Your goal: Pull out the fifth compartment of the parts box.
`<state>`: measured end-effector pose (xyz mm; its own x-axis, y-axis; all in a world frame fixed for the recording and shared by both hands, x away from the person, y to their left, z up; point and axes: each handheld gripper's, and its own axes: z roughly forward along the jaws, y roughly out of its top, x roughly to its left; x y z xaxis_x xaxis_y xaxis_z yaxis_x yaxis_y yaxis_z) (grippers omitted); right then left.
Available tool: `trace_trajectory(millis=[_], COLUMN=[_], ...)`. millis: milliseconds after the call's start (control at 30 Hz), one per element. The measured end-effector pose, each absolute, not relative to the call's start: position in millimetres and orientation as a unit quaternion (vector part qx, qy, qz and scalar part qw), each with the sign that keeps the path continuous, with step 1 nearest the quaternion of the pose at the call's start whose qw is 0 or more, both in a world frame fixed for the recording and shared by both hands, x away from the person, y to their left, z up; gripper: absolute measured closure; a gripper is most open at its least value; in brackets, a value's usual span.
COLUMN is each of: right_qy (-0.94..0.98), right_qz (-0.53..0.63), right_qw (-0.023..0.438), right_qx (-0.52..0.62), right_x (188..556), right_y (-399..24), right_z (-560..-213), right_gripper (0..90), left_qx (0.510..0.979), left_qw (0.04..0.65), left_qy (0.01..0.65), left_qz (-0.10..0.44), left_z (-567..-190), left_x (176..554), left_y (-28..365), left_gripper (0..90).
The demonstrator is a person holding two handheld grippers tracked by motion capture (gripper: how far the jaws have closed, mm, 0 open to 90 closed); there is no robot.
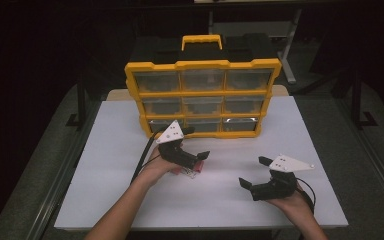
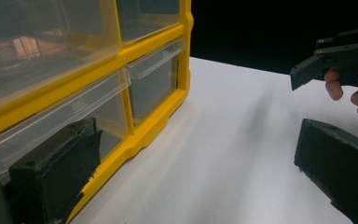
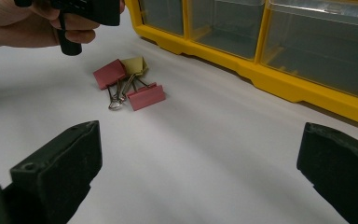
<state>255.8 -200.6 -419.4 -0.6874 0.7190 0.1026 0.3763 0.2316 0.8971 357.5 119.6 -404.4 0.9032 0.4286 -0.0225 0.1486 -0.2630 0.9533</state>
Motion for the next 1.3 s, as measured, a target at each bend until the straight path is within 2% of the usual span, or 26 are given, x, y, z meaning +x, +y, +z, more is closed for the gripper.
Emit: trace_trajectory(millis=[700,1300], right_qy=[0.763,0.765], right_qz=[0.509,0.508], right_qw=[0.176,0.177], right_qx=[0.358,0.355], right_x=[254.5,255.0], right_y=[-202.4,-202.6], right_z=[-417.9,-418.3], right_gripper=[0.0,0.0], left_qx=[0.808,0.808], left_qw=[0.545,0.538], left_qy=[0.141,0.123], left_qz=[0.172,0.207], left_z=[-404.4,-402.1], left_x=[350.8,348.2], left_y=[117.0,118.1], left_gripper=[0.0,0.0])
